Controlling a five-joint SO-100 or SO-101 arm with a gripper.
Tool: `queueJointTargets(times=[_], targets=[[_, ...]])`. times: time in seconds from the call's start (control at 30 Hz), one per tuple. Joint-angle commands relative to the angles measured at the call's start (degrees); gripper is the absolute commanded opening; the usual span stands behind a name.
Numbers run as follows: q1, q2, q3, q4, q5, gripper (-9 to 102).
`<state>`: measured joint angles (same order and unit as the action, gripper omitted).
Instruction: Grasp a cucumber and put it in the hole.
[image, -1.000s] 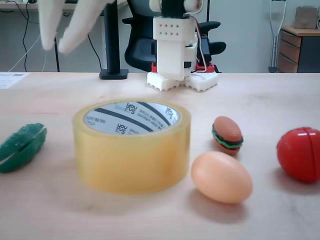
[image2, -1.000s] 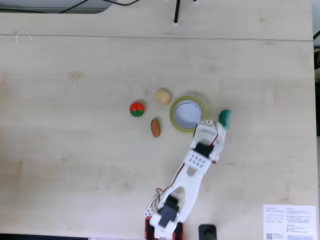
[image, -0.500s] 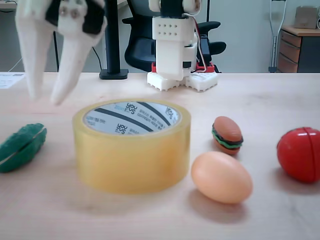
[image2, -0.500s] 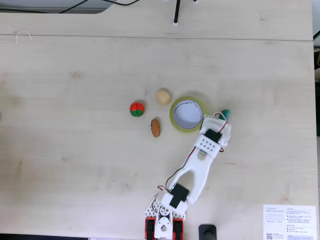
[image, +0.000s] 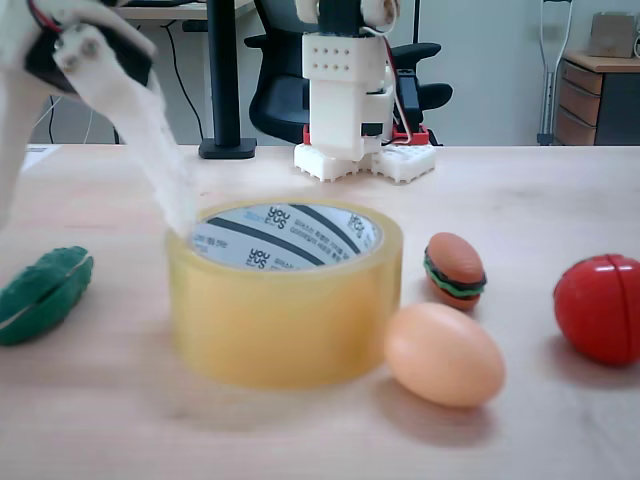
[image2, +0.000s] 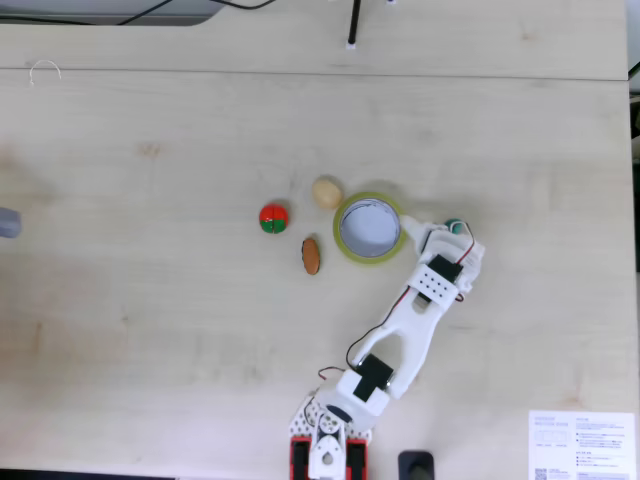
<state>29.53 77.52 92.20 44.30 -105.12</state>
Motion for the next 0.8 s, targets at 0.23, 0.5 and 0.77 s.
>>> queueJointTargets(times=[0.23, 0.5, 0.77], targets=[[2.1, -1.2, -4.4, -3.4, -0.1, 50], [4.5, -5.1, -10.4, -3.4, -0.1, 49], [6.2, -7.9, -12.7, -3.4, -0.1, 49]])
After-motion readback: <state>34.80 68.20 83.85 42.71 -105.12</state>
